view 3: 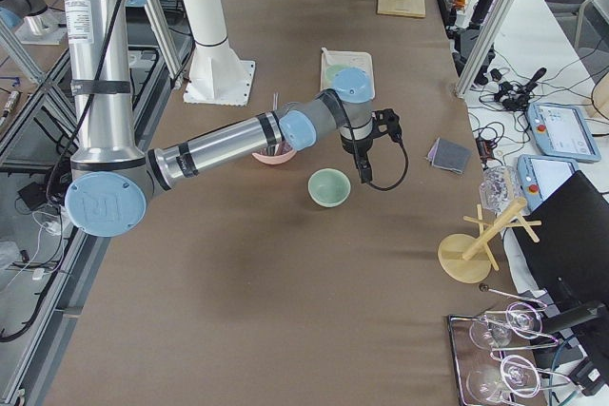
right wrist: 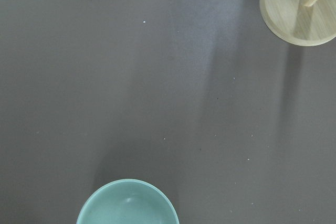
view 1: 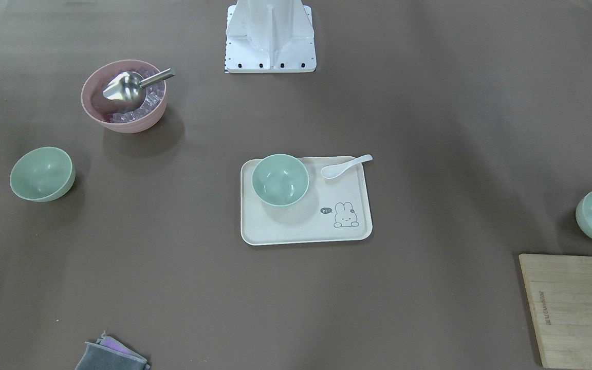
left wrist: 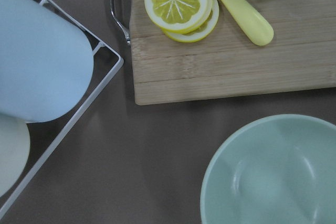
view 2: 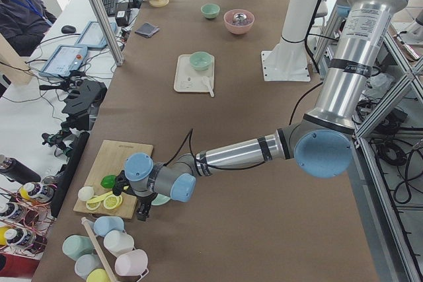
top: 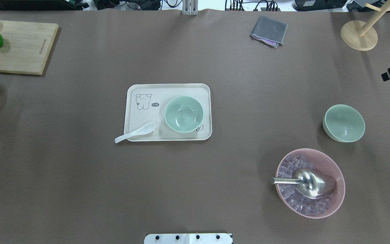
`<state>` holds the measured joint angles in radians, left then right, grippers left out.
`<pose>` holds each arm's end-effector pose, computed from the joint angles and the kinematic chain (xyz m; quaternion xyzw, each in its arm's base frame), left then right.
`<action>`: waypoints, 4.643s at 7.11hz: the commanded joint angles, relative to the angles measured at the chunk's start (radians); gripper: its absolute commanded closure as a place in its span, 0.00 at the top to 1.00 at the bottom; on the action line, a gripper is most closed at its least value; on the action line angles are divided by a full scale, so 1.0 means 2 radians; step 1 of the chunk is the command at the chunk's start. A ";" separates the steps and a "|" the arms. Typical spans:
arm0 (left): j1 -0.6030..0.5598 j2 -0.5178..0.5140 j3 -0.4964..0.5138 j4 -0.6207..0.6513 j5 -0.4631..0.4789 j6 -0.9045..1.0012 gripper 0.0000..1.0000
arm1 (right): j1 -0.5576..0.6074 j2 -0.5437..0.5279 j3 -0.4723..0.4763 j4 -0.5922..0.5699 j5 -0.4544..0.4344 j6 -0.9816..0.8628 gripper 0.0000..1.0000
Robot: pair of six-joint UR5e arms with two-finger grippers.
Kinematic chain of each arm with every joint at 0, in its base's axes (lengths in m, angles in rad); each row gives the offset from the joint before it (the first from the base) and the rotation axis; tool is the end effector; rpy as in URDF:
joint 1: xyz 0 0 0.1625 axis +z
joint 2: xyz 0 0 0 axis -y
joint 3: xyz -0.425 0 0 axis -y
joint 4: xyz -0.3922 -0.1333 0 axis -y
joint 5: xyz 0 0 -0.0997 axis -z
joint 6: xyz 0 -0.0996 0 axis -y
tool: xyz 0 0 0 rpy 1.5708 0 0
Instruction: Stack green bowls together
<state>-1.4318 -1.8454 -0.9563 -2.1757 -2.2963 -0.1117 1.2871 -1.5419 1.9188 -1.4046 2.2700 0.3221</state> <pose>0.0167 -0.6043 0.7481 0.0786 0.3644 0.0595 0.9260 -0.0740 -0.5010 0.4567 0.1421 -0.3901 -0.0745 0.9067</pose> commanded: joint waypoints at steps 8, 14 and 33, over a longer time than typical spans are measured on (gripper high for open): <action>0.010 -0.011 0.044 -0.034 -0.002 -0.007 0.36 | -0.007 -0.004 0.002 0.031 -0.019 0.023 0.99; 0.012 -0.014 0.020 -0.035 -0.020 -0.043 0.00 | -0.009 -0.008 0.002 0.044 -0.019 0.028 0.99; 0.397 -0.296 -0.295 0.369 0.130 -0.611 0.00 | -0.009 -0.027 -0.001 0.043 -0.016 0.028 1.00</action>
<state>-0.6534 -2.4174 -1.5769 -1.4373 -2.0523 -1.3194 1.2686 -1.5945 1.9158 -1.3178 2.2381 0.3789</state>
